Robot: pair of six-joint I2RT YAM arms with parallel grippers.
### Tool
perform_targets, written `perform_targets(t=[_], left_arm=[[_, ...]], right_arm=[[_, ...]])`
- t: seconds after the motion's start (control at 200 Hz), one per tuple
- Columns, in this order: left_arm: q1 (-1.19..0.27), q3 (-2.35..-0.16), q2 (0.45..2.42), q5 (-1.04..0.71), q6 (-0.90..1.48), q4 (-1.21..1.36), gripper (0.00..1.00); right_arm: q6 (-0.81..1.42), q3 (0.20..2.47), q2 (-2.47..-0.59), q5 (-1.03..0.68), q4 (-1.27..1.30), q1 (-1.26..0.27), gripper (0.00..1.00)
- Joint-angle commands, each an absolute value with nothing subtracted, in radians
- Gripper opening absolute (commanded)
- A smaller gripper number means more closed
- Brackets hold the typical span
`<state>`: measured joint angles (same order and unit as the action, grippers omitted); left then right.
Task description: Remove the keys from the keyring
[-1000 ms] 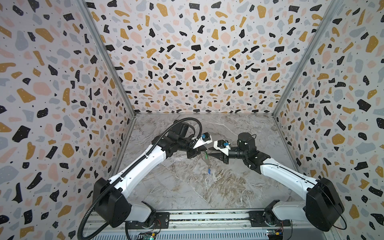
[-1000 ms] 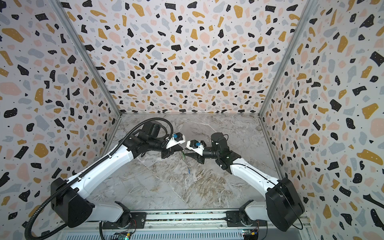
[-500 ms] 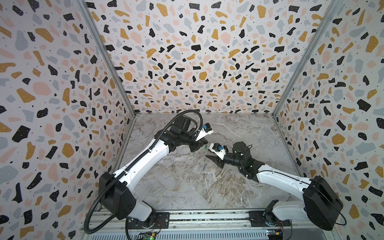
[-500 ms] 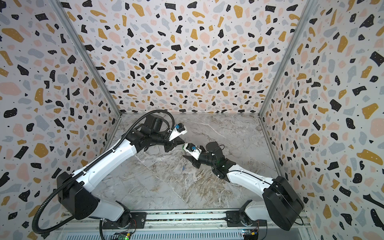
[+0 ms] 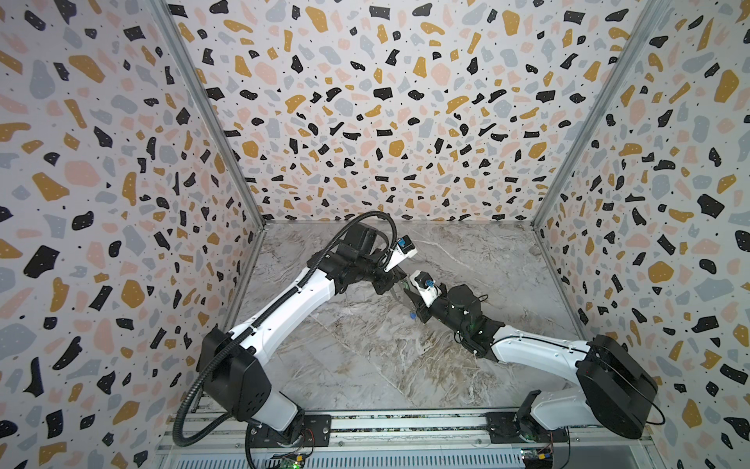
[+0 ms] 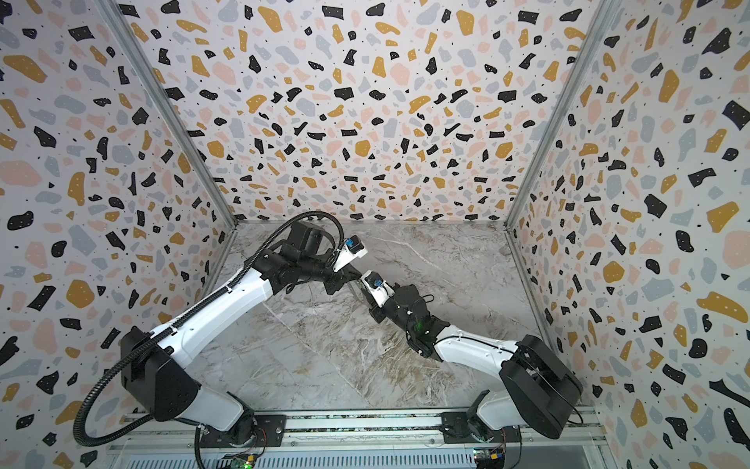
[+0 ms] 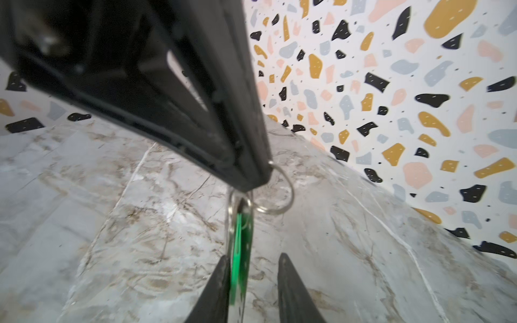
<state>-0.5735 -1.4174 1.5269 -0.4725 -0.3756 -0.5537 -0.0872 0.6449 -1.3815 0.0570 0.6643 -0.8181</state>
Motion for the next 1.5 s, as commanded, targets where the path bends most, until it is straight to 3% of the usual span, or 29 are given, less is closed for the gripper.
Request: perform_targets(t=[0.0,0.355,0.886,1.156,1.262,1.357,1.497], left_arm=[[-0.584,-1.467,1.537,-0.443,-0.331,-0.541,0.00],[-0.587,-1.479,1.539,-0.452,-0.297,-0.529,0.00],[-0.594,-1.463,1.536,-0.434,-0.288,-0.505,0.00],[-0.594,-1.463,1.531,-0.407,-0.313,-0.528,0.00],[-0.594,-1.473,1.536,-0.398,-0.325,-0.545,0.00],[-0.594,-1.480,1.540,-0.397,-0.343,-0.560,0.00],[-0.594,-1.497,1.550,-0.389,-0.374,-0.597,0.00]], right_arm=[[-0.054,0.650,-1.409,0.173,0.730,-0.846,0.29],[-0.022,0.652,-1.463,0.192,0.768,-0.868,0.28],[0.037,0.679,-1.477,0.206,0.780,-0.876,0.04],[0.057,0.680,-1.465,0.227,0.781,-0.879,0.01],[0.066,0.668,-1.459,0.221,0.802,-0.879,0.11],[0.020,0.643,-1.446,0.182,0.825,-0.880,0.29],[-0.074,0.580,-1.380,0.152,0.860,-0.879,0.39]])
